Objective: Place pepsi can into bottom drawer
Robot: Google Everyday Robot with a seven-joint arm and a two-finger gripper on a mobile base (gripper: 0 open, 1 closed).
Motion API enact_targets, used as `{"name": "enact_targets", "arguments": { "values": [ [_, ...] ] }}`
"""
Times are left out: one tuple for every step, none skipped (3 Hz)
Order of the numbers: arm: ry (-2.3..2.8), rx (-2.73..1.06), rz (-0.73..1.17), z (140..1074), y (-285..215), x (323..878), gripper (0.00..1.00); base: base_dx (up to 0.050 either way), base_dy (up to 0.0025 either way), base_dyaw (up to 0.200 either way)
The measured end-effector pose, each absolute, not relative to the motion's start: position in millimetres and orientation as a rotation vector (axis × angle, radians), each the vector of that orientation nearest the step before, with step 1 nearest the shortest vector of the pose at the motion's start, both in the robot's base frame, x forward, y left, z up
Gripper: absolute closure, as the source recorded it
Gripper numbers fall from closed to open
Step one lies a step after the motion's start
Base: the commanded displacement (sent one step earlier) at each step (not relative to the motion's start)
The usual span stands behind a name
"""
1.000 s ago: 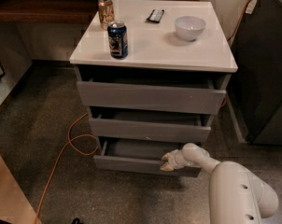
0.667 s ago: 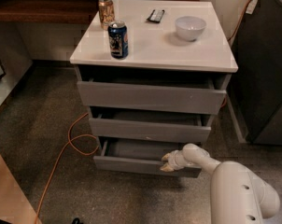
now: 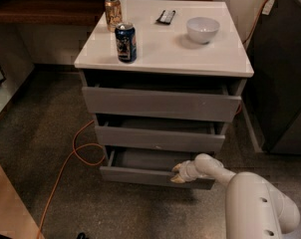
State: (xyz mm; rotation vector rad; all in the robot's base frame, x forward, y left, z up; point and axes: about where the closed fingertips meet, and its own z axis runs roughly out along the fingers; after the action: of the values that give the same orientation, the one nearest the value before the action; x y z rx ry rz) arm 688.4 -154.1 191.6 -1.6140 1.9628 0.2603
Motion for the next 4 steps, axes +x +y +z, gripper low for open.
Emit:
{"name": "enact_targets", "arguments": {
  "values": [
    [1.962, -1.614, 0.262, 192.0, -153.6, 687.6, 1.0, 0.0, 0.0, 0.0],
    [1.962, -1.614, 0.262, 192.0, -153.6, 687.5, 0.82, 0.0, 0.0, 0.0],
    [1.959, -1.613, 0.27, 195.0, -151.1, 683.3, 0.51, 0.0, 0.0, 0.0],
    [1.959, -1.613, 0.27, 195.0, -151.1, 683.3, 0.27, 0.0, 0.0, 0.0]
  ]
}}
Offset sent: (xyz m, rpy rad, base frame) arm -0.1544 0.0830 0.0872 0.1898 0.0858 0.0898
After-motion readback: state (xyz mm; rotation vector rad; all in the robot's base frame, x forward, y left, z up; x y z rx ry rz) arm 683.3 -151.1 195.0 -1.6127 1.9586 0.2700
